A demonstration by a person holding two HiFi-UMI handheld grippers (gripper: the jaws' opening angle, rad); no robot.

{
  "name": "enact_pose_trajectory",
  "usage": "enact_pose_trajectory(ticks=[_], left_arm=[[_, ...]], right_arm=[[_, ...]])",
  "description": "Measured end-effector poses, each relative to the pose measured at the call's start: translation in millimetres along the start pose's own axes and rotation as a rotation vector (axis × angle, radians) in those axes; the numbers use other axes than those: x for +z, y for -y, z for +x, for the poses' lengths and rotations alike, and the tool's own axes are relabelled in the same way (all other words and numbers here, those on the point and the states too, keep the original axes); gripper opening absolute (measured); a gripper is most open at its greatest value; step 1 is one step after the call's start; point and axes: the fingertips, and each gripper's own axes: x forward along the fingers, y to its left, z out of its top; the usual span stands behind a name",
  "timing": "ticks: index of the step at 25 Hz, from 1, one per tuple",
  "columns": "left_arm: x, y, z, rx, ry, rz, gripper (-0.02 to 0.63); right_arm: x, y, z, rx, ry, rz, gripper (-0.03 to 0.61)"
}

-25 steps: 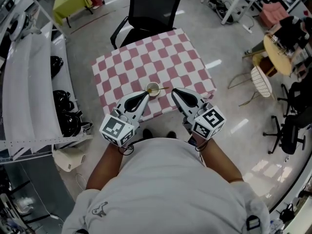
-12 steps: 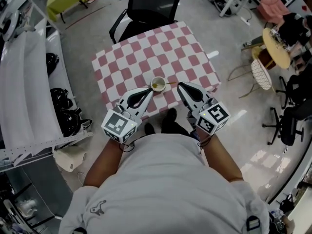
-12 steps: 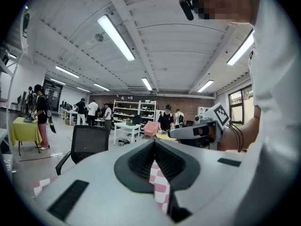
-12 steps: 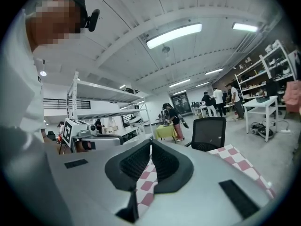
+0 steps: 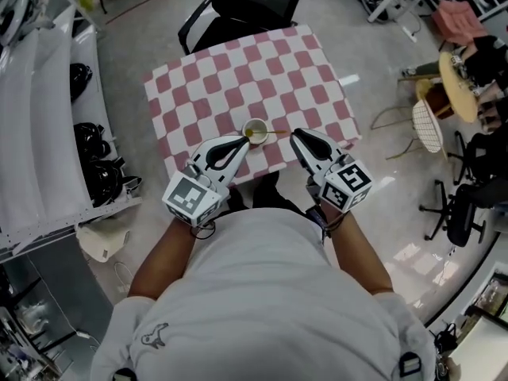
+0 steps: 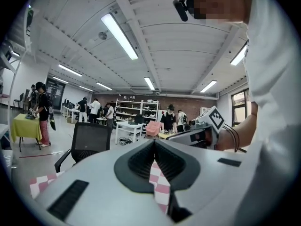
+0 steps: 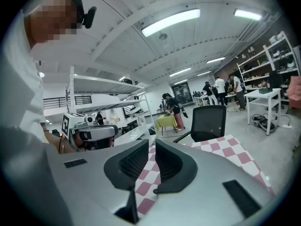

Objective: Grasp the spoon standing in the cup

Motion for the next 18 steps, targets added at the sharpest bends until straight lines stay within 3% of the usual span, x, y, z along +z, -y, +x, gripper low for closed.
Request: enact_pose_trajectory(ticks=[18], left_arm=[[-82.3,-38.5,52.4,0.073,-0.148,-0.114,0.012]], right_arm=[[-70.3,80.1,33.3,0.016,-0.149,0.125,0.079]])
